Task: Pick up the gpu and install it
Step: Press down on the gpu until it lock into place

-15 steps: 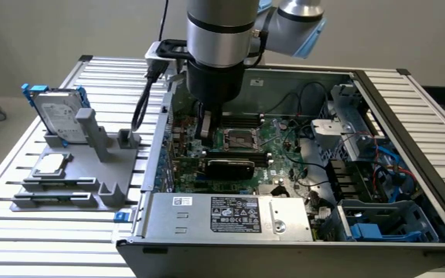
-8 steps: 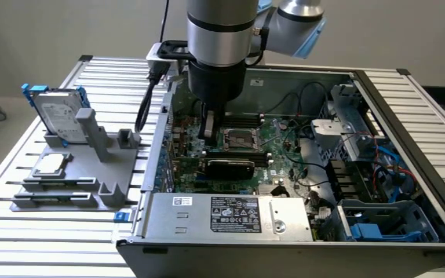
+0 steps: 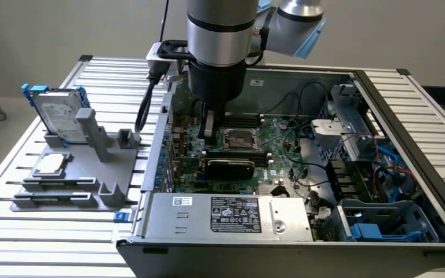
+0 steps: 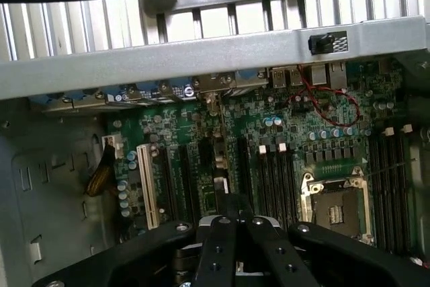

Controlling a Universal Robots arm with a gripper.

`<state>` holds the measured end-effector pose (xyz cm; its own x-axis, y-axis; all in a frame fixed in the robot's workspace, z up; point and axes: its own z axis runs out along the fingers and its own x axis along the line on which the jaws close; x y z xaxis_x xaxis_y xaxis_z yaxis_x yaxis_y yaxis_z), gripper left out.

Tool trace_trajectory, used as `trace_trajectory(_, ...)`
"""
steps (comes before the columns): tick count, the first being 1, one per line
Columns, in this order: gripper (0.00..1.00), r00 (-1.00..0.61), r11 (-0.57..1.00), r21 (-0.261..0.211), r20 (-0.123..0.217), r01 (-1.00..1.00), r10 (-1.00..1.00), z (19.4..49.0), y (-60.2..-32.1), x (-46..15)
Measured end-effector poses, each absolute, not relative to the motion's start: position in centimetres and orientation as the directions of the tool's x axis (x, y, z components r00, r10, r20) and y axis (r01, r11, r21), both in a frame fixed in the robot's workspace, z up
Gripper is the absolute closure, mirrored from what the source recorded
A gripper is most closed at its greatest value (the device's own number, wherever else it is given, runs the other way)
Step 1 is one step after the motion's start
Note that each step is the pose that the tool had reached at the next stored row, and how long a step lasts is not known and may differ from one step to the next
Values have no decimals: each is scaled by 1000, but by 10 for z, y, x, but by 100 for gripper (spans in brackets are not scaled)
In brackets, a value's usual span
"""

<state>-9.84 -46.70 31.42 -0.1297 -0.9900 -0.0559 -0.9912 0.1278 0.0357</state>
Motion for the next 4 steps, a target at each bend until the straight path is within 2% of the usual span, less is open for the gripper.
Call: trace_trajectory(4,89,-130,128,36,-59,-991,-990,314,-467,-98)
